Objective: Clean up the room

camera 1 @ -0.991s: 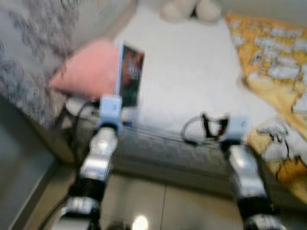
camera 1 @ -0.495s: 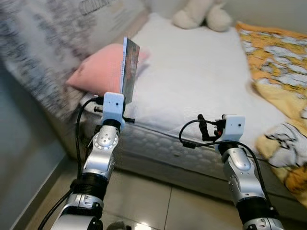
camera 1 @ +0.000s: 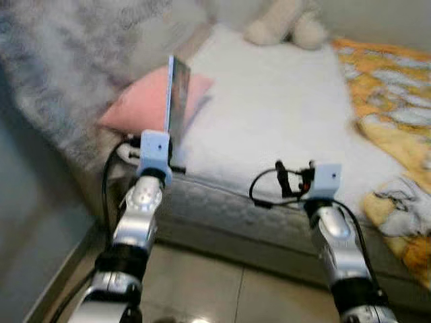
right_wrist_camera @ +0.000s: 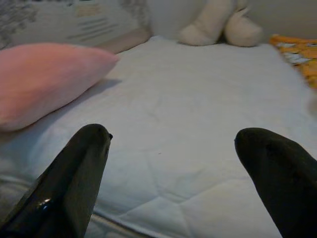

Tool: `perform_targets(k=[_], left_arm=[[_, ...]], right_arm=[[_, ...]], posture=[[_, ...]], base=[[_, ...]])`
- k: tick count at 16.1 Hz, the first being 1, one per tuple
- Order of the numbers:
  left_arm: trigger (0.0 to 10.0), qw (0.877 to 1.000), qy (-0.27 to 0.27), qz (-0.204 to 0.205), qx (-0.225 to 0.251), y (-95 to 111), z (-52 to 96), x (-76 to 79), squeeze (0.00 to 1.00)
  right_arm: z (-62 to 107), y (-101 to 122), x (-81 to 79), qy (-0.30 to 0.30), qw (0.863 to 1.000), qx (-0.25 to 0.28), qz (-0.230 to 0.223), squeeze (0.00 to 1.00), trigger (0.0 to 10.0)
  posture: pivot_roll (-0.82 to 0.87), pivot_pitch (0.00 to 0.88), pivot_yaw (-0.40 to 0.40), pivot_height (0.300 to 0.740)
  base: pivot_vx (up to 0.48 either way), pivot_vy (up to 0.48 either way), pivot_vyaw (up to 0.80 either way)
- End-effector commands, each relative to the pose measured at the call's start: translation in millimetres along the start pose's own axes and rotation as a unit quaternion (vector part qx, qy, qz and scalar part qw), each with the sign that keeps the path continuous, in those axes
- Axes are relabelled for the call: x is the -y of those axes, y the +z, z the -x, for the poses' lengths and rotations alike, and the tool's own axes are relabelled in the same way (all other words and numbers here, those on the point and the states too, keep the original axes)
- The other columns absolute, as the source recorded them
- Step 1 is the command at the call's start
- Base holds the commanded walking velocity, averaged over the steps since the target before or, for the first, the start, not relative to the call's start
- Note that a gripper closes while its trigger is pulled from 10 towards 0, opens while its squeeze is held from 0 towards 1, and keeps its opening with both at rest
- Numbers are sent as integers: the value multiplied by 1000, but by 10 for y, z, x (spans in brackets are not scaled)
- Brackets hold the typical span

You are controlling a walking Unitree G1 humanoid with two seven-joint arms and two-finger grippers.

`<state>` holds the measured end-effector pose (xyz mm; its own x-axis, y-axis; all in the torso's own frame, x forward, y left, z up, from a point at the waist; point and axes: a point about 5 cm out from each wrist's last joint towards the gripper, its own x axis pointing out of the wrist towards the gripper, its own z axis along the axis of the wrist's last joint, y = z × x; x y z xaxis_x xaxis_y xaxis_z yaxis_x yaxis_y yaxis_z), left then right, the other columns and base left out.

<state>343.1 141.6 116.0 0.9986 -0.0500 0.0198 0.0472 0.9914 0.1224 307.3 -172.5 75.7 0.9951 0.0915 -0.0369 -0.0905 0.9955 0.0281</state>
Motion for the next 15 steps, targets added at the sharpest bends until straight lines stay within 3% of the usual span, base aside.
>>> perform_targets(k=[1,15], left_arm=[[10000,999,-9,2,35,167,-68,52,0],[10000,999,-10,15,33,171,-101,42,0]], right_arm=[[11,31,39,-5,1000,8,7,529,10000],[40,5,30,2,1000,3,8,537,10000]], posture=[[0,0,-22,740],[-7,0,-23,740]], base=[[480,0,0],[480,0,0]])
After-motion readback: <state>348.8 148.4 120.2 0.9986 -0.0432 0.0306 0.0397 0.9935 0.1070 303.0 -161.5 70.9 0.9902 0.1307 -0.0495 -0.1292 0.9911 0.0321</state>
